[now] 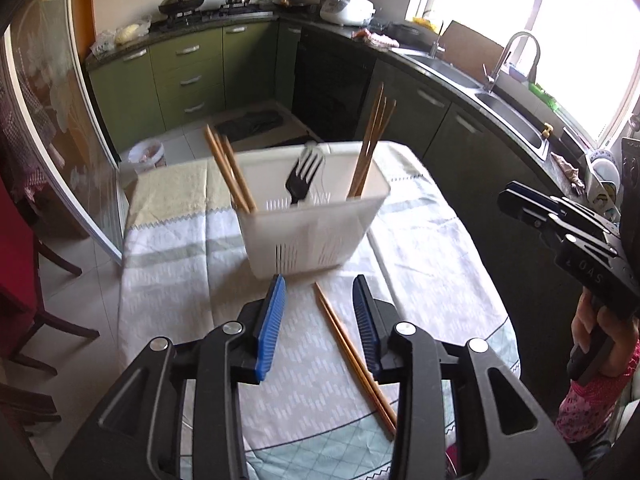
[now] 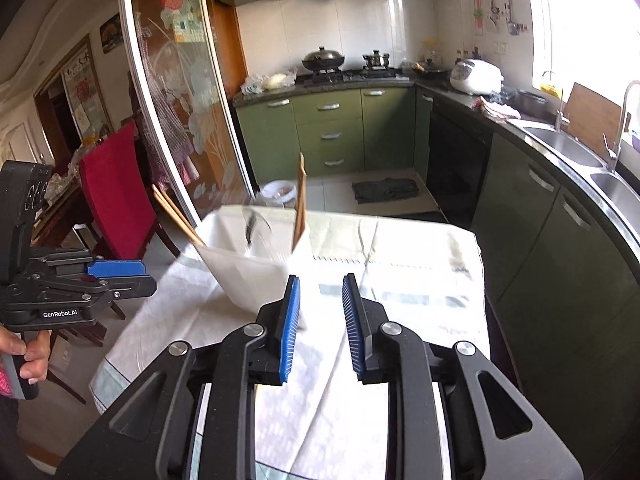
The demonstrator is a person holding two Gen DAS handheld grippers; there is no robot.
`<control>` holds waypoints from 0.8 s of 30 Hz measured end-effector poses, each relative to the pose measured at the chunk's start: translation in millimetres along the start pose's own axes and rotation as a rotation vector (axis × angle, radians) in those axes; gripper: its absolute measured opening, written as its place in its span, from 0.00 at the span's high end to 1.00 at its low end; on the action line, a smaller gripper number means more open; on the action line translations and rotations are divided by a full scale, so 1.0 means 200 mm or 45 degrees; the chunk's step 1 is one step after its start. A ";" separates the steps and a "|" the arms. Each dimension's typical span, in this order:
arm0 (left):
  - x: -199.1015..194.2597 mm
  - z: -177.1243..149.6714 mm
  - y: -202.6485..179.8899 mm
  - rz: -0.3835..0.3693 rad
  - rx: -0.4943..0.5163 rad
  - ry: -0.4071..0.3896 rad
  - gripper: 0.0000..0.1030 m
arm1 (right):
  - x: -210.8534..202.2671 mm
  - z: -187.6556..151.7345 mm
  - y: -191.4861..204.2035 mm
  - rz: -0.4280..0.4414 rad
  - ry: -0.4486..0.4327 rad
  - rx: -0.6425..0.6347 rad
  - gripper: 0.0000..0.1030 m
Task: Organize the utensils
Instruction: 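Lower both chopsticks into the basket and open both tools, then move both tools to the last chopsticks and close the left tool on one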
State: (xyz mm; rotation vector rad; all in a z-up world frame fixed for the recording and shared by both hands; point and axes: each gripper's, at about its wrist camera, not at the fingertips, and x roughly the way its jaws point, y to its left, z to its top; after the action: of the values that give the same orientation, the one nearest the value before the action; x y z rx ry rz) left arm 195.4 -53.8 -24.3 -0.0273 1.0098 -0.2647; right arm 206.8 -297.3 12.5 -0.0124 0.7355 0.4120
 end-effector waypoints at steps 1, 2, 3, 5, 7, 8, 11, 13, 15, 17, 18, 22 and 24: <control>0.08 -0.05 0.00 -0.003 -0.014 0.055 0.67 | 0.02 -0.06 -0.03 -0.009 0.033 0.007 0.78; 0.16 -0.10 0.00 -0.005 -0.029 0.108 0.67 | 0.04 -0.11 -0.06 -0.011 0.065 0.014 0.78; 0.25 -0.15 0.00 -0.008 -0.052 0.166 0.67 | 0.06 -0.16 -0.09 -0.010 0.093 0.022 0.78; 0.42 -0.24 0.01 -0.031 -0.128 0.284 0.67 | 0.09 -0.23 -0.15 -0.013 0.120 0.053 0.78; 0.56 -0.30 0.01 -0.025 -0.172 0.359 0.69 | 0.10 -0.27 -0.21 -0.016 0.136 0.082 0.78; 0.61 -0.32 0.00 -0.013 -0.188 0.375 0.71 | 0.10 -0.29 -0.23 -0.017 0.142 0.091 0.78; 0.69 -0.32 0.01 0.019 -0.233 0.374 0.71 | 0.09 -0.32 -0.26 -0.015 0.151 0.093 0.78; 0.71 -0.30 0.01 0.020 -0.257 0.363 0.71 | 0.10 -0.33 -0.26 -0.009 0.156 0.092 0.78; 0.73 -0.30 0.01 0.016 -0.273 0.364 0.71 | 0.10 -0.35 -0.27 0.000 0.162 0.097 0.78; 0.75 -0.30 0.00 0.017 -0.278 0.377 0.71 | 0.12 -0.35 -0.28 0.008 0.170 0.104 0.78; 0.76 -0.31 0.00 0.020 -0.279 0.384 0.71 | 0.12 -0.36 -0.29 0.012 0.172 0.108 0.78; 0.78 -0.31 -0.04 0.029 -0.260 0.398 0.71 | 0.15 -0.36 -0.28 0.021 0.181 0.112 0.78; 0.78 -0.30 -0.06 0.044 -0.250 0.402 0.71 | 0.16 -0.37 -0.27 0.024 0.190 0.106 0.78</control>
State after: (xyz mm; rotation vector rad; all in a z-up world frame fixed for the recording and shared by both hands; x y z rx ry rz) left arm 221.5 -96.2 -184.0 -0.1498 1.3464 -0.1395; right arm 200.0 -347.2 -70.9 0.0423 0.8999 0.4009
